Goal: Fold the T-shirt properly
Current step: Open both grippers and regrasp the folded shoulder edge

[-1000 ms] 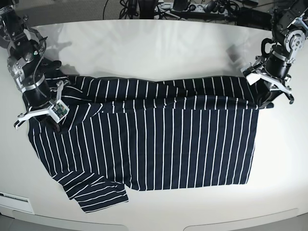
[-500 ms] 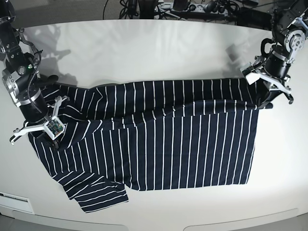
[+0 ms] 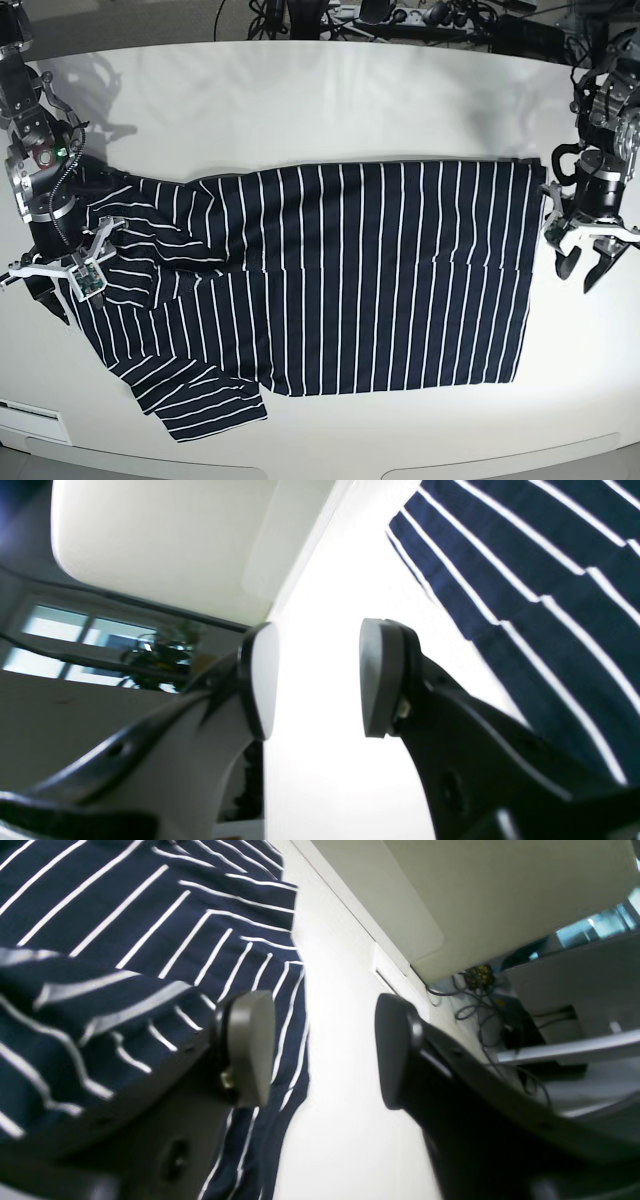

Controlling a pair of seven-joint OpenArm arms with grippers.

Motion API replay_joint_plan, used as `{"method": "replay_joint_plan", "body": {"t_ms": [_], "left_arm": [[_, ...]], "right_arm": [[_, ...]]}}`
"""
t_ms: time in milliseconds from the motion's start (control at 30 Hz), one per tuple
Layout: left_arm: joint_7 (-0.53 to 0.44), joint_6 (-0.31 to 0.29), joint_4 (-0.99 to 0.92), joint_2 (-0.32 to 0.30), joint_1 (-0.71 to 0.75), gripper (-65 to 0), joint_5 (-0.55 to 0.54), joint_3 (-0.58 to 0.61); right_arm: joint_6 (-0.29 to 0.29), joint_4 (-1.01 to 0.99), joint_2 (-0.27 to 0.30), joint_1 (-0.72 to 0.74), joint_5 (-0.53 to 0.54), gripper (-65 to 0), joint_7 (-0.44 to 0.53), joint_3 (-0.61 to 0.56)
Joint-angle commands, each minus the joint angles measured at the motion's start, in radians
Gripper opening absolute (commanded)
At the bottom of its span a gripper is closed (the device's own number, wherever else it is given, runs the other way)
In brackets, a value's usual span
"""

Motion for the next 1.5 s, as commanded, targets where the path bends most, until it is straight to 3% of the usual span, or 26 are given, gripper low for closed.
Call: {"method": "replay_joint_plan", "body": {"t_ms": [0, 100, 133, 267, 333, 400, 567, 667, 933, 1100, 1233, 1467], "left_arm": [[-0.013, 0.02, 0.011, -0.012, -0.01, -42.3, 0.008, -0.012], [0.019, 0.02, 0.011, 0.016, -0.01, -65.0, -0.016, -0.012], [0.022, 0.019, 0.011, 0.026, -0.01, -65.0, -0.015, -0.012], [0.022, -0.033, 0.011, 0.046, -0.01, -65.0, -0.015, -0.011], [0.02, -0.106, 0.011, 0.045, -0.01, -65.0, -0.016, -0.011], [0.015, -0.166, 0.007, 0.046, -0.01, -65.0, -0.02, -0.011], [-0.045, -0.275, -0.061, 0.048, -0.019, -65.0, -0.08, -0.011], [-0.05, -0.334, -0.092, 0.049, -0.027, -65.0, -0.108, -0.011], [-0.072, -0.437, -0.16, 0.048, -0.029, -65.0, -0.13, -0.011], [-0.029, -0.515, -0.164, 0.048, -0.026, -65.0, -0.135, -0.011], [0.044, -0.539, -0.151, 0.04, 0.022, -65.0, -0.173, -0.012], [0.068, -0.542, -0.104, 0.04, 0.143, -65.0, -0.142, -0.012]], "right_arm": [[-0.03, 0.024, 0.023, 0.017, -0.013, -38.5, -0.002, 0.011], [-0.032, 0.031, 0.023, 0.016, 0.053, -58.8, -0.126, 0.011], [0.005, 0.031, 0.023, 0.016, 0.099, -65.0, -0.173, 0.011], [0.208, 0.031, 0.021, -0.022, 0.263, -65.0, -0.21, 0.011], [0.28, 0.031, 0.01, -0.058, 0.32, -65.0, -0.21, 0.011], [0.314, 0.029, -0.01, -0.094, 0.32, -65.0, -0.191, 0.011], [0.258, -0.04, -0.076, -0.116, 0.205, -65.0, -0.116, 0.011], [0.262, -0.116, -0.103, -0.109, 0.144, -65.0, -0.079, 0.011], [0.275, -0.286, -0.11, -0.083, 0.143, -65.0, -0.08, 0.011], [0.259, -0.287, -0.108, -0.087, 0.144, -65.0, -0.166, 0.012], [0.237, -0.256, -0.106, -0.132, 0.147, -65.0, -0.241, 0.012], [0.235, -0.218, -0.105, -0.25, 0.141, -65.0, -0.246, 0.012]]}}
